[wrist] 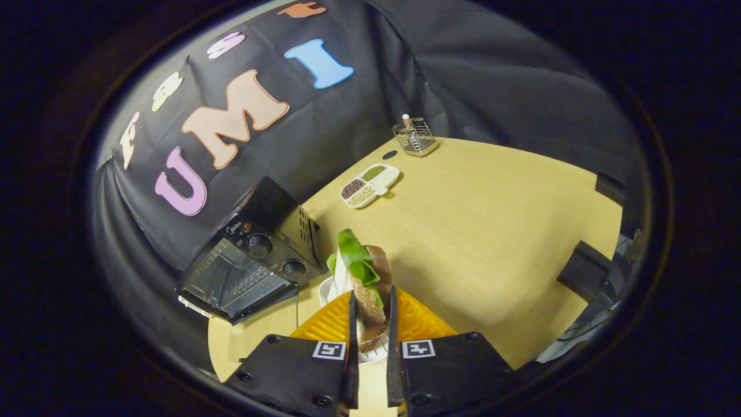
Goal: Open the toaster oven, put the food inside, and close the toaster oven door.
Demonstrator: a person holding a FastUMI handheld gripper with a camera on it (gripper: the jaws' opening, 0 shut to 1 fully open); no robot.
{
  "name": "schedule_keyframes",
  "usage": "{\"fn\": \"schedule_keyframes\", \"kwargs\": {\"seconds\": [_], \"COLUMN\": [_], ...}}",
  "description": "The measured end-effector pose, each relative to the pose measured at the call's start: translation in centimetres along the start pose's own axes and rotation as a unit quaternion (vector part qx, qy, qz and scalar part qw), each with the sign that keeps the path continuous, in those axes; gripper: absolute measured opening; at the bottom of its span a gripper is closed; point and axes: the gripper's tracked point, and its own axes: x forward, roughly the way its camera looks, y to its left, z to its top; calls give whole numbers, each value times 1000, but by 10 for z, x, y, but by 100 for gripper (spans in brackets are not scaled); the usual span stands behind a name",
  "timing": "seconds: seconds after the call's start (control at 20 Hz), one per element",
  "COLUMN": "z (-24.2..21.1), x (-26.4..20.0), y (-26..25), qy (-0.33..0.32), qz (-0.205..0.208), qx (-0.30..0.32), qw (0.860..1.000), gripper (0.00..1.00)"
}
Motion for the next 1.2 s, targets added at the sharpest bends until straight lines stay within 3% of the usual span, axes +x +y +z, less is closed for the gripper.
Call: {"fn": "schedule_keyframes", "kwargs": {"seconds": [0.2,0.3,0.85,1.2], "z": [4,1,25,-24], "x": [-1,-6,-32,-35], "y": [7,9,57,126], "qy": [-8,-7,-51,-23], "qz": [10,5,27,59], "qx": [33,39,96,130], "qw": [999,999,994,989], "gripper": [21,11,11,11]}}
